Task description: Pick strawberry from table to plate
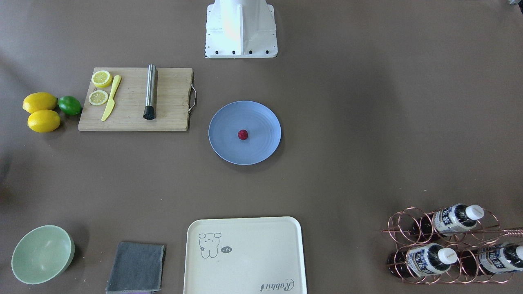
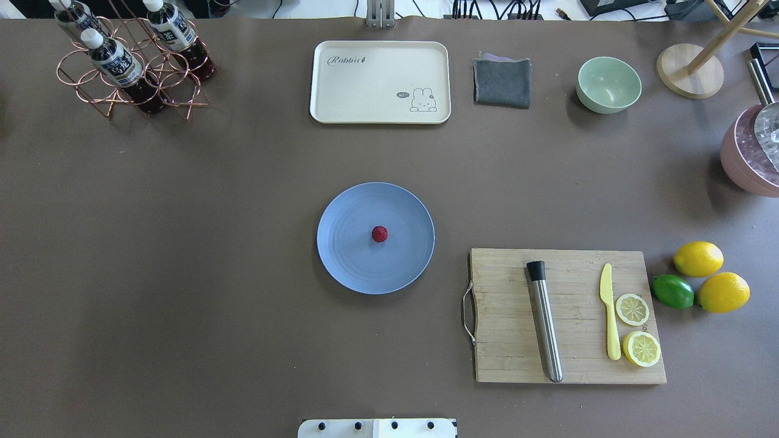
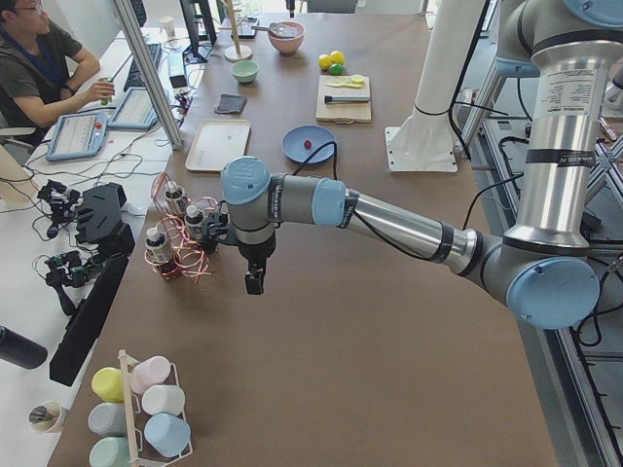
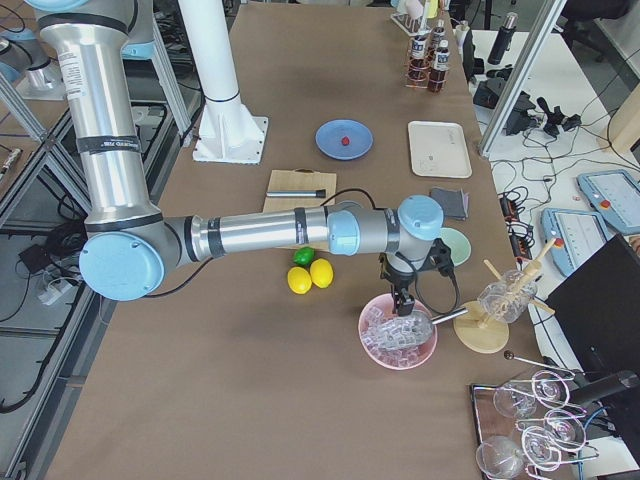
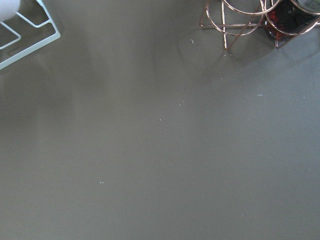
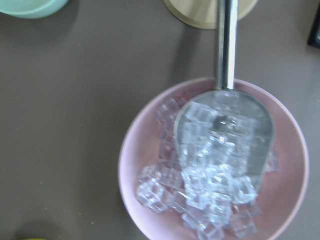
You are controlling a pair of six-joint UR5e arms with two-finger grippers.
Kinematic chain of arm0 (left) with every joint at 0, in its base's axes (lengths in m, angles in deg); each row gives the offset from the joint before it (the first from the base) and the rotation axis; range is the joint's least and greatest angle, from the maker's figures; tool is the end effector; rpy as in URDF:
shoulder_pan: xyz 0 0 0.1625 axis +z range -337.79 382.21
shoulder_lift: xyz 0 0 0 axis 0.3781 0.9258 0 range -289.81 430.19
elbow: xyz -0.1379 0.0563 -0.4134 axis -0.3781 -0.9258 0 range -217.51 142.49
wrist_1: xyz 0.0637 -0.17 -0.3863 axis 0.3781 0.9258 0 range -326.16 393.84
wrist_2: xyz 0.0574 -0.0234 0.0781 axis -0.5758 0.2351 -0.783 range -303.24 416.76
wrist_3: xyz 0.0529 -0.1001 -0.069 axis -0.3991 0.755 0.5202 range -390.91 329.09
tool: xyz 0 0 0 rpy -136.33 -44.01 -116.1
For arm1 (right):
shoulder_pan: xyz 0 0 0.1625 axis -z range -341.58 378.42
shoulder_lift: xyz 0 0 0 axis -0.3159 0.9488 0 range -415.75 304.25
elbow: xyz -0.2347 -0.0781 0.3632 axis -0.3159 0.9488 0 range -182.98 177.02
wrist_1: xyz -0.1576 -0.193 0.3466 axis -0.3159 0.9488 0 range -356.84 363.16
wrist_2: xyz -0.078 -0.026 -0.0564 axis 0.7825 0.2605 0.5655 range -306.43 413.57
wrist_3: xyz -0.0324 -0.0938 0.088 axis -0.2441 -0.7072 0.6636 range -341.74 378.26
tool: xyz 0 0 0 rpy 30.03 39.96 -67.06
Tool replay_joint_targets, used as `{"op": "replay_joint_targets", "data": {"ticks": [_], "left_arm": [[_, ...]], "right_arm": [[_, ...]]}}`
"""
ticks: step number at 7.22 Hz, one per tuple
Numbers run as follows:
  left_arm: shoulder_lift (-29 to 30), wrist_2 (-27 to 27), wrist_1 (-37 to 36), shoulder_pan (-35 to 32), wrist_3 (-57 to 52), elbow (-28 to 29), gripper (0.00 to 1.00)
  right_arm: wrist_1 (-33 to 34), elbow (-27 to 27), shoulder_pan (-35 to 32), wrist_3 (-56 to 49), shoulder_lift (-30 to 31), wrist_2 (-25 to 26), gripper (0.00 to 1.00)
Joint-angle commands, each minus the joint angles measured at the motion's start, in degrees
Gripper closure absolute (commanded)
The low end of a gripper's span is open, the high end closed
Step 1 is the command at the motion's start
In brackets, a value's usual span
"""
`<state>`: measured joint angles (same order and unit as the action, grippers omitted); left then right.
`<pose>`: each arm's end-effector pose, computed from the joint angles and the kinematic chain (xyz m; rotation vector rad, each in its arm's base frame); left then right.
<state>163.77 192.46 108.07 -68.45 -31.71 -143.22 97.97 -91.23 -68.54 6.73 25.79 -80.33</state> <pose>-0.0444 -0.5149 0.5534 0.0682 0.7965 0.0268 0.0110 -0.5717 0.6419 0.0885 -0.7639 -0.2545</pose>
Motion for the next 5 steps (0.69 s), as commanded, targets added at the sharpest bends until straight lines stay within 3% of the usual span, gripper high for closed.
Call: {"op": "replay_joint_targets", "data": {"ticks": [1, 2, 3, 4, 5], "left_arm": [[0.28, -0.43, -1.02, -0.31, -0.96, -0.98, 0.03], [-0.24, -0.6, -0.5, -0.22, -0.96, -1.51, 0.02], [-0.59, -0.69, 0.73, -0.13, -0.96, 1.79, 0.03], [-1.03, -0.69, 6.13, -0.39, -1.31, 4.35, 0.03], [-5.56, -0.61, 12.02, -0.3, -0.97, 6.03, 0.03]], "right_arm": [[2.74, 3.09, -5.76, -4.99, 0.12, 0.21, 0.01], [2.84, 3.09, -5.95, -4.99, 0.03, 0.3, 0.01], [2.84, 3.09, -6.56, -4.99, 0.11, 0.13, 0.01], [2.93, 3.17, -6.74, -4.99, 0.2, 0.21, 0.01], [2.93, 3.17, -6.74, -4.91, 0.2, 0.21, 0.01]]}}
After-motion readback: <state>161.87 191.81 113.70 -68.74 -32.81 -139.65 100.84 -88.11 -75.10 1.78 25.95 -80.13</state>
